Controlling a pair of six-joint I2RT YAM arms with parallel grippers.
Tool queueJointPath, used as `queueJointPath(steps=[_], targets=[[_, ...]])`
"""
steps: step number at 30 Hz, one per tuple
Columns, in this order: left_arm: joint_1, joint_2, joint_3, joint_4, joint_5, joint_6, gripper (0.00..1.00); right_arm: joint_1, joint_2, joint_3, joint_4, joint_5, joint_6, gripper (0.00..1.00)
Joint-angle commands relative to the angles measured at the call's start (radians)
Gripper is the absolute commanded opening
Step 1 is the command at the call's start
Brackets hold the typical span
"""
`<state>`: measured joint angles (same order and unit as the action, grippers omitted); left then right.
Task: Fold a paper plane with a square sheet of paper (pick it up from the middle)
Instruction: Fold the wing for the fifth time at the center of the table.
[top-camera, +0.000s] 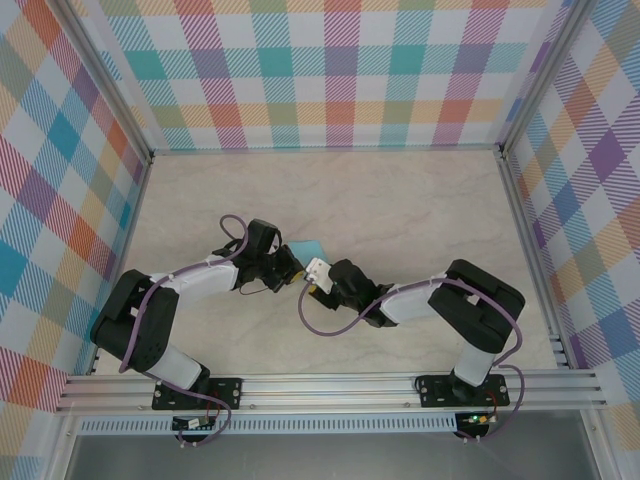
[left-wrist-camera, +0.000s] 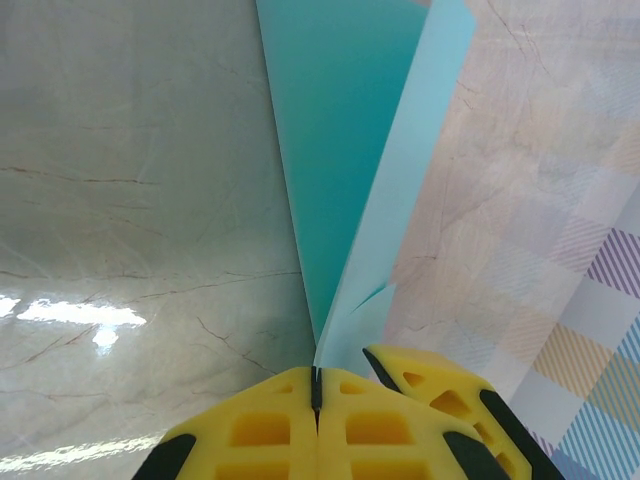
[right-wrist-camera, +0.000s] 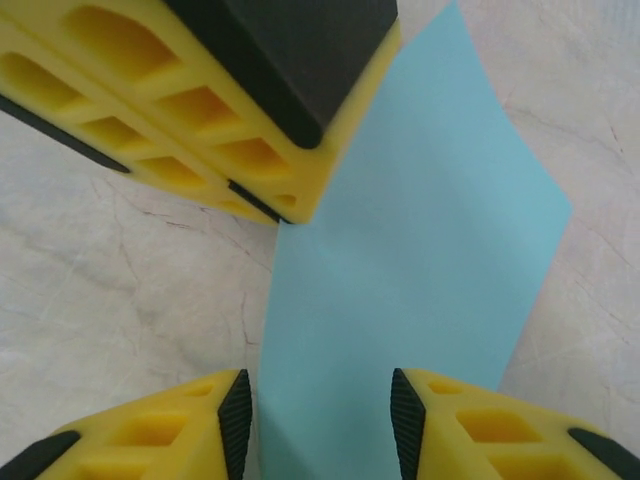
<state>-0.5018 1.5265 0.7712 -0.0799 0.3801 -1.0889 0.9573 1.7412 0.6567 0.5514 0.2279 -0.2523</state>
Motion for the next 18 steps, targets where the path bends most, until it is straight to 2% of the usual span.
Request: queueJointPath(steps=[1,10,14,15,18], targets=[[-0.012,-0.026,0.030,-0.030,-0.007,-0.006,0.00,0.004,0.037,0.033,0.060,0.030,-0.032,0.40],[-0.013,-0.027,0.032,-0.038,-0.012,-0.002,0.00,0.004,0.046,0.036,0.071,0.036,-0.041,0.27],[-0.009,-0.041,0.030,-0.052,-0.022,0.006,0.02,0.003,0.042,0.034,0.072,0.024,-0.026,0.18],[-0.005,-0.047,0.031,-0.060,-0.026,0.011,0.04,0.002,0.039,0.033,0.071,0.016,-0.017,0.16],[0.013,-0.075,0.036,-0.090,-0.040,0.036,0.21,0.003,0.032,0.032,0.053,-0.014,0.020,0.11]])
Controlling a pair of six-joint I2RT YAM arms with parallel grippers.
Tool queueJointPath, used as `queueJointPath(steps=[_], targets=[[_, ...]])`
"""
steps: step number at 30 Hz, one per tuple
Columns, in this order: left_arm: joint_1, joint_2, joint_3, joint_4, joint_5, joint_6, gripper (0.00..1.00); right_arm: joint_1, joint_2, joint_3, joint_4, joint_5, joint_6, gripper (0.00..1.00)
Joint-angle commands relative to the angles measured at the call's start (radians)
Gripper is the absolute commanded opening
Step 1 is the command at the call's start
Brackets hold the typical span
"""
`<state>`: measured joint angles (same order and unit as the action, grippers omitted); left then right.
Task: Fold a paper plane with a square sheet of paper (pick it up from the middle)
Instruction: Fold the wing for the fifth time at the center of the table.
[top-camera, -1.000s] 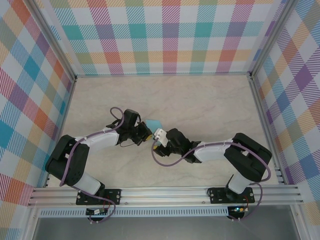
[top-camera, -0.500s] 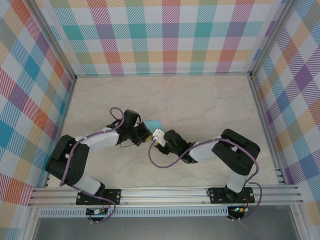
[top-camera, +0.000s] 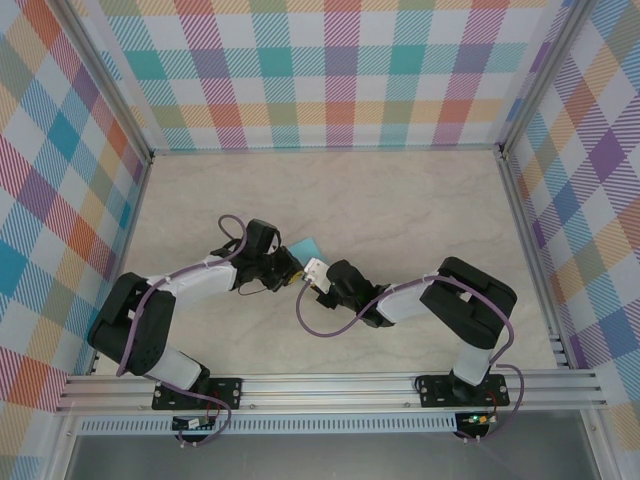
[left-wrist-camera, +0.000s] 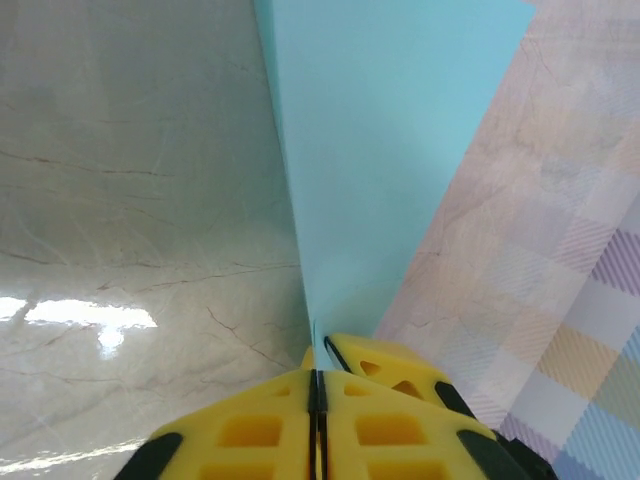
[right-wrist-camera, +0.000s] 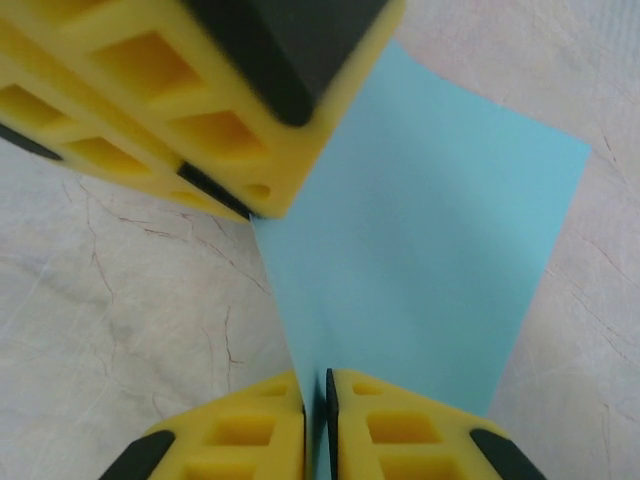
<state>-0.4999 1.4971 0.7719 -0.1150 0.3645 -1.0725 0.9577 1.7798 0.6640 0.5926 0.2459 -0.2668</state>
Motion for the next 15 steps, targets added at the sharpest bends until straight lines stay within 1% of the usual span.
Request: queueJointPath(steps=[1,4,7,10,15], targets=[[0.020,-0.058,0.038,-0.067,-0.029,0.032,0.27,0.002,-0.009,0.024,0.002,-0.040,0.050,0.11],[0.047,-0.100,0.032,-0.088,-0.043,0.064,0.48,-0.006,-0.021,0.029,-0.031,-0.078,0.110,0.09],[0.068,-0.143,0.022,-0.104,-0.063,0.096,0.63,-0.027,-0.045,0.031,-0.064,-0.140,0.195,0.07],[0.075,-0.172,0.011,-0.116,-0.074,0.129,0.69,-0.056,-0.065,0.041,-0.100,-0.206,0.272,0.07],[0.078,-0.207,-0.013,-0.118,-0.090,0.158,0.73,-0.116,-0.087,0.058,-0.147,-0.296,0.382,0.07]])
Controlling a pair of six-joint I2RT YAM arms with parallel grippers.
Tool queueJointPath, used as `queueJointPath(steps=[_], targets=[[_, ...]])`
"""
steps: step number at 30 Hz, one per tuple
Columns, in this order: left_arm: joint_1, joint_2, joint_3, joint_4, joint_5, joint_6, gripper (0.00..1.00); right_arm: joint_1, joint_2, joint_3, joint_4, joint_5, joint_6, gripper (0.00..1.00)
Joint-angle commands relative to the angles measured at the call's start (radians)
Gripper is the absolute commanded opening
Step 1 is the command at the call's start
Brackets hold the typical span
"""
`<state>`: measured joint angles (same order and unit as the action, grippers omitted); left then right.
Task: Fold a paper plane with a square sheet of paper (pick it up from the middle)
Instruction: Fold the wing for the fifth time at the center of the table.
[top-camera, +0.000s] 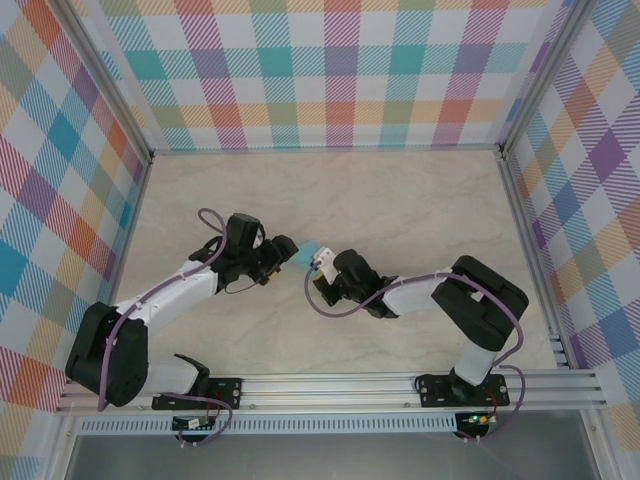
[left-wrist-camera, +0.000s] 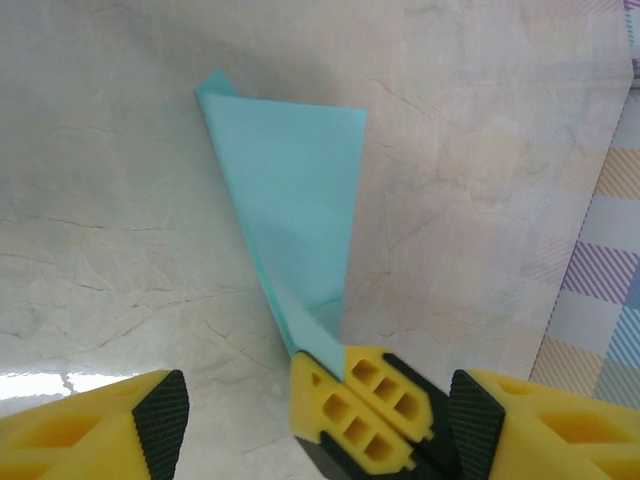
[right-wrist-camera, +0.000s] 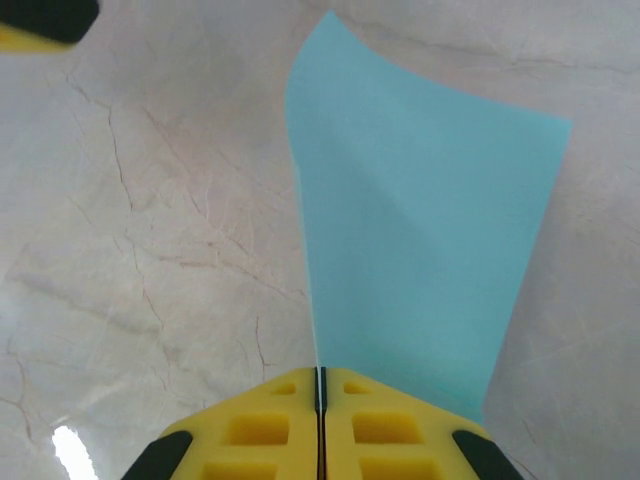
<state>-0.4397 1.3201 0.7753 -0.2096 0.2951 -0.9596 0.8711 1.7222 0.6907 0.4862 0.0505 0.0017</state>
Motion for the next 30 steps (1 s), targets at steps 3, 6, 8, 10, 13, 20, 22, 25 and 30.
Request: queueJointPath(steps=[3,6,8,10,13,20,22,25,30], targets=[[0.019,-0.043,-0.026,-0.022,-0.028,0.054,0.74,-0.065,-0.023,0.050,-0.072,-0.158,0.171,0.06],[0.018,-0.062,-0.048,-0.003,-0.045,0.055,0.74,-0.104,-0.009,0.063,-0.088,-0.246,0.247,0.05],[0.018,-0.073,-0.058,0.002,-0.059,0.059,0.75,-0.120,0.001,0.070,-0.098,-0.284,0.296,0.04],[0.019,-0.077,-0.068,0.012,-0.061,0.062,0.75,-0.128,0.006,0.079,-0.116,-0.300,0.348,0.01],[0.018,-0.070,-0.083,0.038,-0.039,0.064,0.75,-0.133,-0.003,0.084,-0.138,-0.325,0.396,0.00],[0.014,-0.056,-0.123,0.127,0.020,0.069,0.75,-0.135,-0.001,0.071,-0.117,-0.375,0.487,0.00],[0.011,-0.054,-0.135,0.152,0.029,0.072,0.75,-0.135,-0.003,0.061,-0.103,-0.385,0.512,0.00],[0.002,-0.043,-0.148,0.191,0.044,0.074,0.75,-0.135,-0.014,0.042,-0.081,-0.386,0.543,0.00],[-0.024,0.001,-0.152,0.249,0.066,0.072,0.74,-0.136,-0.013,0.026,-0.069,-0.390,0.590,0.00]])
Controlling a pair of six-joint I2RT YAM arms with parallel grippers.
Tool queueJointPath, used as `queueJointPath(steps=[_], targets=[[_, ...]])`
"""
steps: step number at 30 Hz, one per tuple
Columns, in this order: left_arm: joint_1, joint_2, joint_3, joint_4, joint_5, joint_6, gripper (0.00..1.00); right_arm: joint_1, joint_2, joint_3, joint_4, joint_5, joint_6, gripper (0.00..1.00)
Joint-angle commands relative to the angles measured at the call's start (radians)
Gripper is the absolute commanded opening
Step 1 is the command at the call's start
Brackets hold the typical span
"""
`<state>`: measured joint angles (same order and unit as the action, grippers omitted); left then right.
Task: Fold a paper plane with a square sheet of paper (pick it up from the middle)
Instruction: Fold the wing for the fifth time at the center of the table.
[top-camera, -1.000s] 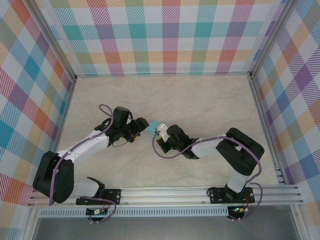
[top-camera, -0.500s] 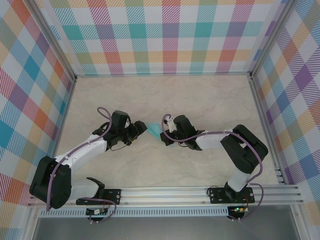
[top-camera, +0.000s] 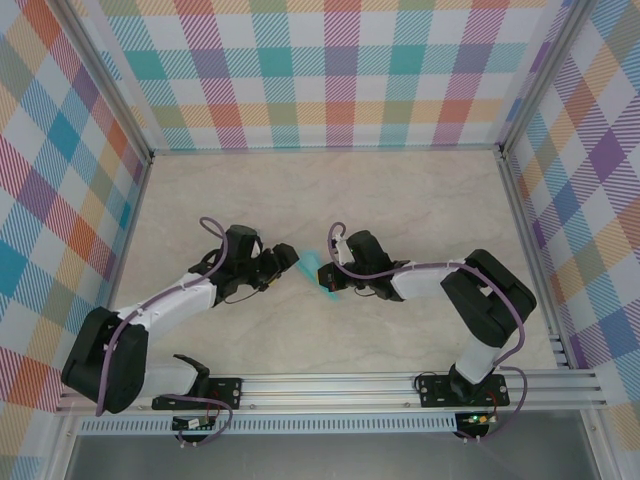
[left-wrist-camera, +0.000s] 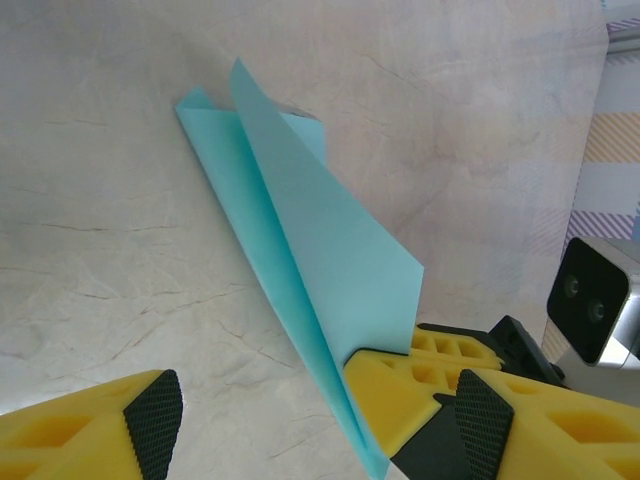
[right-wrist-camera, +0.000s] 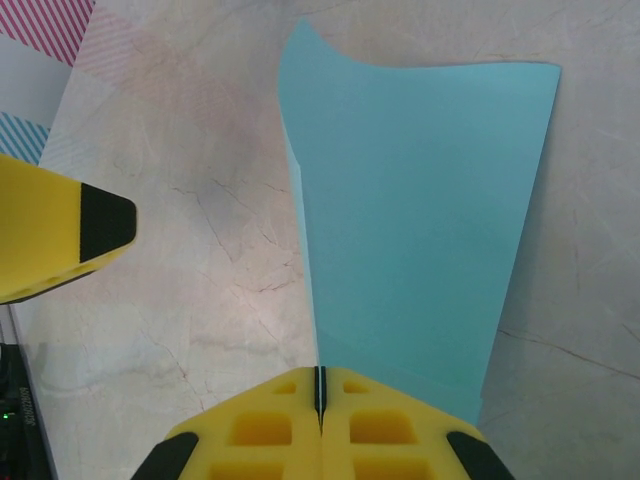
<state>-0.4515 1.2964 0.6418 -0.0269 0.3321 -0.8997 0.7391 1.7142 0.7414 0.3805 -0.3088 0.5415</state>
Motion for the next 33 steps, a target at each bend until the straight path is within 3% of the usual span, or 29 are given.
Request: queueJointPath(steps=[1,33], targets=[[-0.020,0.034,-0.019,0.083,0.035,0.012,0.74,-0.007,-0.002,-0.028,0.039,-0.035,0.063,0.00],[-0.087,0.194,-0.019,0.251,0.059,0.015,0.59,-0.053,0.080,-0.046,0.081,-0.180,0.207,0.00]])
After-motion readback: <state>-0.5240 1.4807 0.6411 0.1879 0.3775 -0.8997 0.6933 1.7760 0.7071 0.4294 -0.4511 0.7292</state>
